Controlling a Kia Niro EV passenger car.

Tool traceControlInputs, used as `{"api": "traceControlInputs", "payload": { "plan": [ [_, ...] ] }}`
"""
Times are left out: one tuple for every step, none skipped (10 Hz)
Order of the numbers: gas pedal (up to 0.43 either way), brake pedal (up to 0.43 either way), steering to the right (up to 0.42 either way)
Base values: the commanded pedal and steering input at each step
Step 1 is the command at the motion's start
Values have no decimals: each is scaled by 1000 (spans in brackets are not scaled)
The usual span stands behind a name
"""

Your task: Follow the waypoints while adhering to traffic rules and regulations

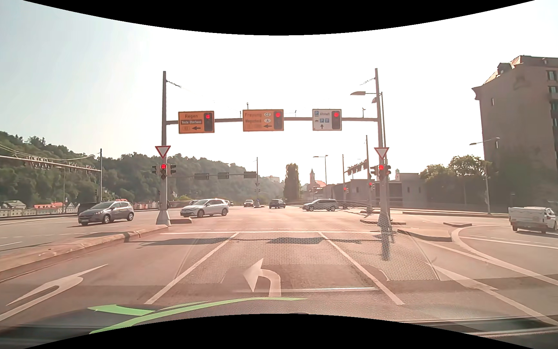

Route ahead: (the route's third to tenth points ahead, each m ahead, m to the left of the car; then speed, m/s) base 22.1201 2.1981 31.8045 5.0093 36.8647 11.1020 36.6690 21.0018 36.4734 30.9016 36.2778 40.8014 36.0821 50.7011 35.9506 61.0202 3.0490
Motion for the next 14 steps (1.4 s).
{"api": "traceControlInputs", "payload": {
  "plan": [
    [0, 85, -6],
    [0, 91, -6],
    [0, 91, -6],
    [0, 91, -6],
    [0, 91, -6],
    [0, 91, -5],
    [0, 91, -5],
    [0, 91, -5],
    [0, 91, -5],
    [0, 91, -5],
    [0, 91, -4],
    [0, 91, -4],
    [0, 91, -4],
    [0, 91, -3]
  ]
}}
